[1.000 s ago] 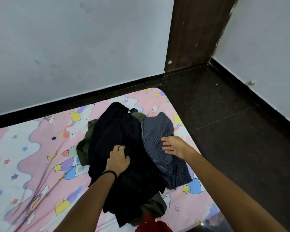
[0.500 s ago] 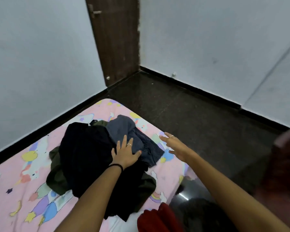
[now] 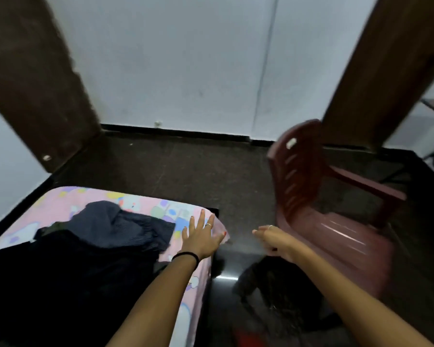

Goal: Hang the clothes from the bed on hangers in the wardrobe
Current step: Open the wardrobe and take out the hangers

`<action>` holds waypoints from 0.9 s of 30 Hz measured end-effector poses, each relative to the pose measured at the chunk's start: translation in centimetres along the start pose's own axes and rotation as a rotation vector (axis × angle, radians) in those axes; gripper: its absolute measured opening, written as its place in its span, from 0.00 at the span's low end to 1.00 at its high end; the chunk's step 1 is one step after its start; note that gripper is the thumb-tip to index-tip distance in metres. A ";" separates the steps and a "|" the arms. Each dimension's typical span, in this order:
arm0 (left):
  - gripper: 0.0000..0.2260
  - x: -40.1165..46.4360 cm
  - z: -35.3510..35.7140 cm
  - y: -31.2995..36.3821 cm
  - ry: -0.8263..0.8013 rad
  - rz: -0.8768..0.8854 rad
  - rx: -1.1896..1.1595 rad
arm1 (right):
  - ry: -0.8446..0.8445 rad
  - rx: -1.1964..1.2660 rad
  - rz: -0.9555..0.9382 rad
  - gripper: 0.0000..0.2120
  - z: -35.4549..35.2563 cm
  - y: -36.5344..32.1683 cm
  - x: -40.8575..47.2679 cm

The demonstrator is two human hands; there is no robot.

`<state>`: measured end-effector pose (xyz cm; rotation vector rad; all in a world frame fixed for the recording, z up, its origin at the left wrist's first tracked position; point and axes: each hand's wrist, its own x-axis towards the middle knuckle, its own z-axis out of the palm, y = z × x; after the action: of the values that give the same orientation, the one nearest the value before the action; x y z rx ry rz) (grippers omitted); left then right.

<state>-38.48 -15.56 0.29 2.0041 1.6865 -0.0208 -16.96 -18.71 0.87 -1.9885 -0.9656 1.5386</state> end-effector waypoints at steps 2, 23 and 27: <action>0.31 0.0 2.1 5.1 -0.031 0.107 0.013 | 0.074 0.033 0.030 0.19 -3.9 3.2 -1.9; 0.32 -28.8 26.9 44.0 -0.390 1.203 0.344 | 0.873 0.657 0.290 0.29 -25.3 41.0 -41.8; 0.32 -33.1 28.4 48.9 -0.335 1.376 0.333 | 0.949 0.714 0.246 0.30 -26.7 43.2 -46.2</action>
<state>7.98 -61.49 4.82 2.7730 -0.1150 -0.1447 13.42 -79.95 7.55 -1.9358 0.1973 0.6714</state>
